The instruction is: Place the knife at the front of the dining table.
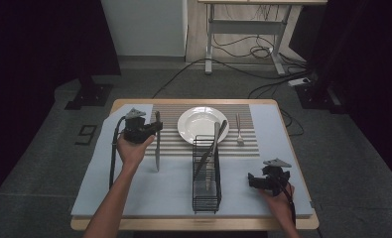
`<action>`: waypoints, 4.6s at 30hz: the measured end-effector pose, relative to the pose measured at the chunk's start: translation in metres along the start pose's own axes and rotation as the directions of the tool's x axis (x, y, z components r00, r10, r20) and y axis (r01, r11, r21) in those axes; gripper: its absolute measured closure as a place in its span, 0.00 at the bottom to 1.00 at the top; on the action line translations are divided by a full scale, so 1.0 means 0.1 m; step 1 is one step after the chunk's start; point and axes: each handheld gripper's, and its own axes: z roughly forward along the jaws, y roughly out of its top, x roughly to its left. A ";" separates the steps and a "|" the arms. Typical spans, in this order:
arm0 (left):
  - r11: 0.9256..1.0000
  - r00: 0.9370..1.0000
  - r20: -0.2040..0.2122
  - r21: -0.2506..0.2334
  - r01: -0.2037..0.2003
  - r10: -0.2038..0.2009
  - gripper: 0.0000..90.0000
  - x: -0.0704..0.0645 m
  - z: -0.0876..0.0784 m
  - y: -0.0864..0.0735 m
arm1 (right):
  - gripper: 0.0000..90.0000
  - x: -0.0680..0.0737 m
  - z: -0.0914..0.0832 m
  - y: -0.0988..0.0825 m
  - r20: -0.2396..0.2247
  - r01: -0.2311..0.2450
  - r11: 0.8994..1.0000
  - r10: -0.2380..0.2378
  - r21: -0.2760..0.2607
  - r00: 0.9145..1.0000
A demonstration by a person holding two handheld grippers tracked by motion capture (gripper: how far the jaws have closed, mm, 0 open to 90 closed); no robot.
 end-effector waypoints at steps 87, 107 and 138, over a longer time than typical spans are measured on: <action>0.930 0.953 -0.213 0.252 0.266 -0.215 0.93 0.53 1.56 -0.25 | 0.01 0.00 0.00 0.00 -0.003 0.001 1.000 -0.001 -0.001 1.000; 0.933 0.940 -0.241 0.210 0.292 -0.240 0.93 0.63 1.56 -0.24 | 0.01 0.00 0.00 0.00 -0.003 0.001 1.000 -0.001 -0.001 1.000; 0.945 0.955 -0.222 0.217 0.246 -0.197 0.85 0.62 1.55 -0.26 | 0.01 0.00 0.00 0.00 -0.002 0.001 1.000 -0.001 -0.002 1.000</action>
